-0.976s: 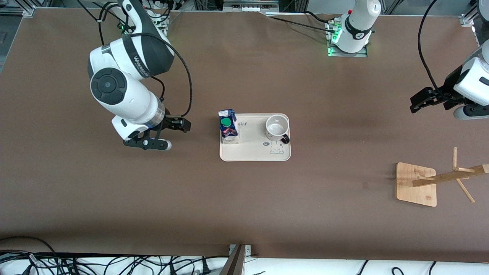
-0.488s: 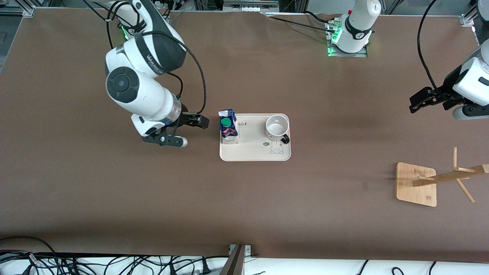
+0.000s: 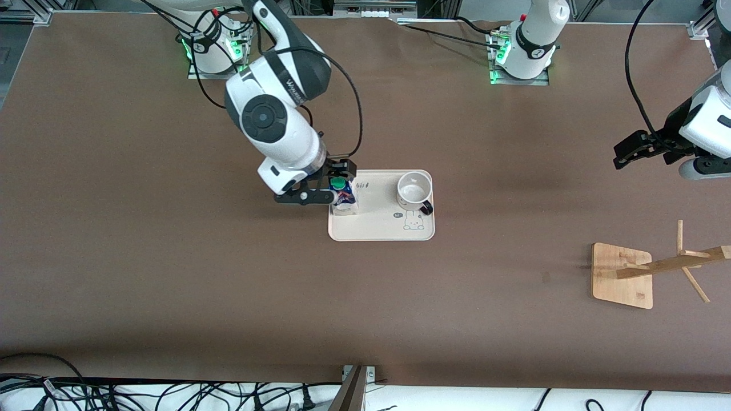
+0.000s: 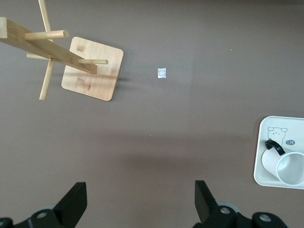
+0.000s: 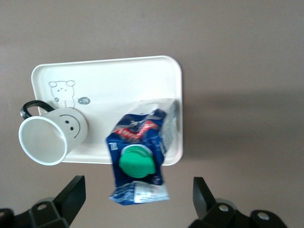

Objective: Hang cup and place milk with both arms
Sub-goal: 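Lower the right gripper and grasp the blue milk carton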

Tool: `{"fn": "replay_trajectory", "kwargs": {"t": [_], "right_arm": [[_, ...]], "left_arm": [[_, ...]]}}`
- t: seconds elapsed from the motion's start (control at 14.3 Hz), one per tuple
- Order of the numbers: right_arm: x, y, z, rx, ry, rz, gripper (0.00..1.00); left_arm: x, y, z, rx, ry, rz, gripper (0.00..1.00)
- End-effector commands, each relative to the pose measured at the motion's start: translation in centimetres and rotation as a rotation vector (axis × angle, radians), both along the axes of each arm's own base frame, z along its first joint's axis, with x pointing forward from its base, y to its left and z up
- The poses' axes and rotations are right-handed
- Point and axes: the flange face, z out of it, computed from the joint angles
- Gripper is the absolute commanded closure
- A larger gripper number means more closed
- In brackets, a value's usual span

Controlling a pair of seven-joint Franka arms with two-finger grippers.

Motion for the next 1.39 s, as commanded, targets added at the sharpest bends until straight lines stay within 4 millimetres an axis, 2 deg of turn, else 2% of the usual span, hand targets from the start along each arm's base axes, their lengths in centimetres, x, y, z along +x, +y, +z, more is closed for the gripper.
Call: {"fn": "replay_trajectory", "kwargs": {"t": [0.0, 0.21, 0.7, 0.84, 1.05, 1.18, 1.32], "right_arm": [[0.2, 0.4, -1.0, -0.017, -0.021, 0.018, 0.00], [0.4, 0.1, -1.9, -0.065, -0.046, 0.069, 0.00], [0.4, 0.2, -2.4, -0.058, -0.033, 0.047, 0.00], [0.3, 0.4, -3.2, -0.063, -0.026, 0.050, 0.00], [-0.2, 1.1, -4.6, -0.071, -0.013, 0.061, 0.00], [-0.8, 2.1, -4.6, -0.065, -0.022, 0.074, 0.00], [-0.9, 2.3, -4.6, -0.062, -0.024, 0.078, 0.00]], "left_arm": [[-0.5, 0.0, 0.4, -0.018, -0.007, 0.008, 0.00], [-0.5, 0.0, 0.4, -0.018, -0.008, 0.008, 0.00], [-0.4, 0.0, 0.4, -0.018, -0.007, 0.008, 0.00], [-0.4, 0.1, 0.4, -0.018, -0.007, 0.010, 0.00], [-0.4, 0.1, 0.4, -0.018, -0.007, 0.010, 0.00], [-0.4, 0.1, 0.4, -0.018, -0.007, 0.010, 0.00], [-0.4, 0.1, 0.4, -0.018, -0.007, 0.010, 0.00]]}}
